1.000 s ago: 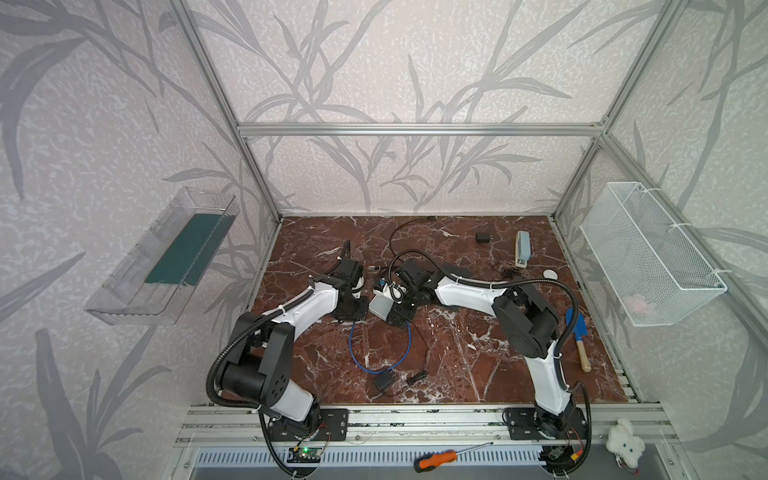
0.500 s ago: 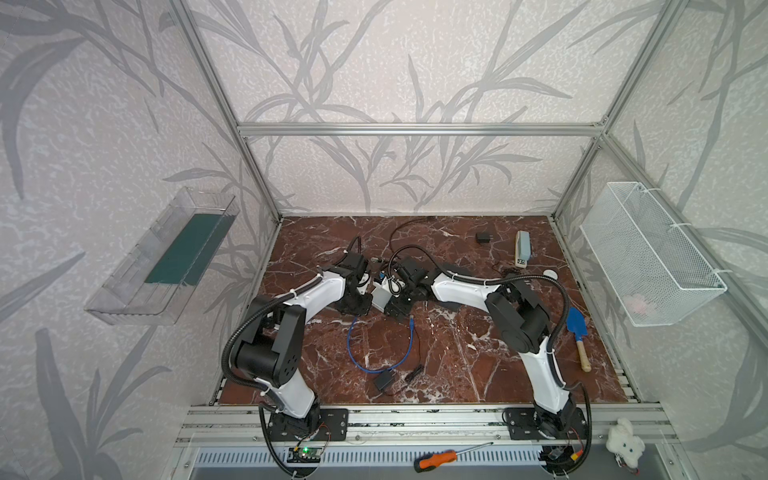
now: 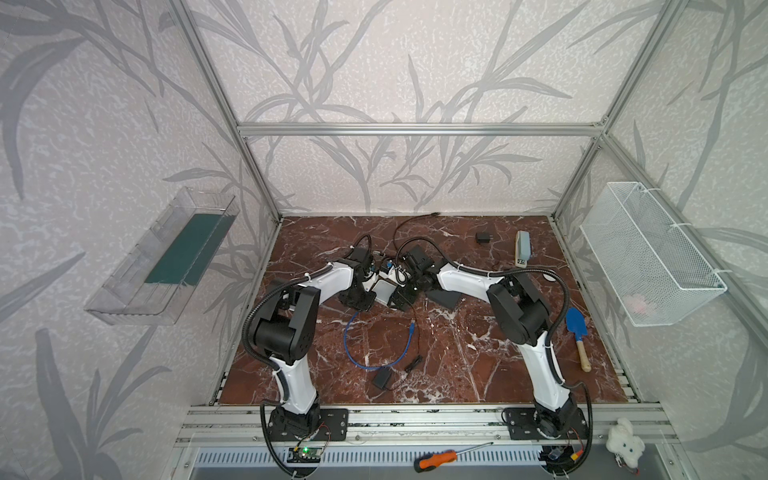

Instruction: Insert the plug into the switch port

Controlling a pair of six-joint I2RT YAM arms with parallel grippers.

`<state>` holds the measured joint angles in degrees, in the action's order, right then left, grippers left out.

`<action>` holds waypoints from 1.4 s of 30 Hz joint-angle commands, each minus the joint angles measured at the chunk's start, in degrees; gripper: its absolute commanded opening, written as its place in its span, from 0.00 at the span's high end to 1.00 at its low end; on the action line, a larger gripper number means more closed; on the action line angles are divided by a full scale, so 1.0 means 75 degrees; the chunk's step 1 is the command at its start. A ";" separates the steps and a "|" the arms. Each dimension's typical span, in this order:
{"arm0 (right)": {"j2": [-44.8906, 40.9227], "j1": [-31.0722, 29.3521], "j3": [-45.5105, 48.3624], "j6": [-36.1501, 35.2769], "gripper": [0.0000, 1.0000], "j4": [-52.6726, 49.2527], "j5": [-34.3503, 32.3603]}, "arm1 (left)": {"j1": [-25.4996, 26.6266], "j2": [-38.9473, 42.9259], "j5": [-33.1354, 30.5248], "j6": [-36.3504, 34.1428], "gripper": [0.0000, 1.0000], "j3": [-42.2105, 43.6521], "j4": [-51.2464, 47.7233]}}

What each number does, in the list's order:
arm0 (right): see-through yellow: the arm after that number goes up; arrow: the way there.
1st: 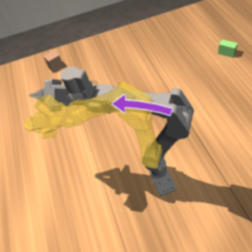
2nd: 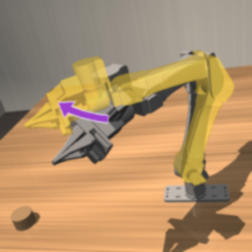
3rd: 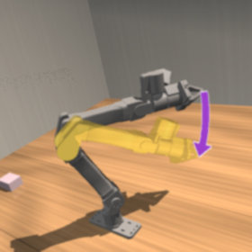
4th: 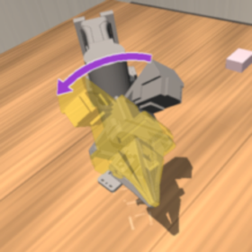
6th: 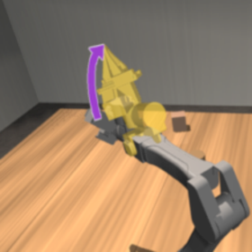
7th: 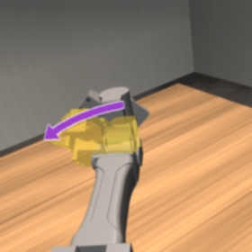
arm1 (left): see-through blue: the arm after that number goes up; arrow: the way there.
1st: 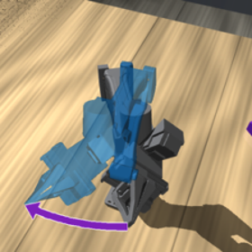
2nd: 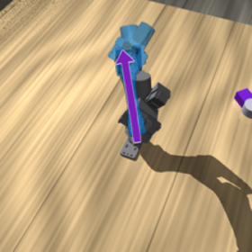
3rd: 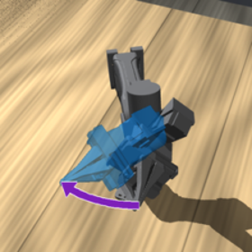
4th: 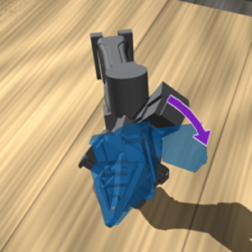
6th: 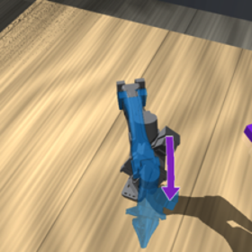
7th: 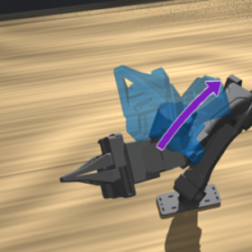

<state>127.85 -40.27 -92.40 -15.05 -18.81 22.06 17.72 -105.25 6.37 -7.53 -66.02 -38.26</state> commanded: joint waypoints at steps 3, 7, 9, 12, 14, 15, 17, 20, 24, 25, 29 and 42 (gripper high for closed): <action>0.0465 0.0151 -0.0666 -0.0022 0.13 -0.0854 0.0214 | 0.0029 -0.0145 0.0540 -0.0457 0.92 0.0131 0.0469; 0.0555 0.0212 -0.0848 -0.0070 0.14 -0.1008 0.0447 | 0.0020 0.0120 0.0469 -0.0560 0.92 0.0449 0.0966; 0.0605 0.0213 -0.0962 -0.0165 0.14 -0.1141 0.0546 | 0.0017 0.0213 0.0501 -0.0544 0.92 0.0527 0.1263; 0.0671 0.0213 -0.1129 -0.0248 0.14 -0.1352 0.0585 | 0.0018 0.0332 0.0609 -0.0668 0.92 0.0603 0.1527; 0.0695 0.0213 -0.1210 -0.0226 0.14 -0.1410 0.0597 | 0.0017 0.0392 0.0765 -0.0801 0.92 0.0637 0.1588; 0.0715 0.0223 -0.1268 -0.0195 0.14 -0.1446 0.0635 | 0.0017 0.0415 0.0862 -0.0862 0.92 0.0624 0.1586; 0.0727 0.0236 -0.1360 -0.0136 0.15 -0.1481 0.0755 | 0.0017 0.0431 0.0989 -0.0957 0.92 0.0585 0.1550; 0.0719 0.0248 -0.1402 -0.0042 0.15 -0.1433 0.0864 | 0.0017 0.0406 0.1202 -0.1113 0.93 0.0547 0.1463; 0.0753 0.0292 -0.1405 0.0030 0.16 -0.1370 0.0911 | 0.0026 0.0384 0.1240 -0.1296 0.93 0.0541 0.1371; 0.0769 0.0307 -0.1425 0.0048 0.17 -0.1371 0.0924 | 0.0040 0.0398 0.1216 -0.1377 0.93 0.0541 0.1340; 0.0817 0.0351 -0.1449 0.0083 0.18 -0.1357 0.1024 | 0.0096 0.0407 0.1034 -0.1733 0.93 0.0510 0.1288; 0.1040 0.0360 -0.1640 0.0327 0.20 -0.1265 0.1381 | 0.0418 0.0257 0.1004 -0.1881 0.93 0.0424 0.1094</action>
<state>133.16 -36.93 -103.07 -14.66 -30.55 31.62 16.88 -103.48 9.67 -14.63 -62.37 -27.57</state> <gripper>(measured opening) 0.804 0.124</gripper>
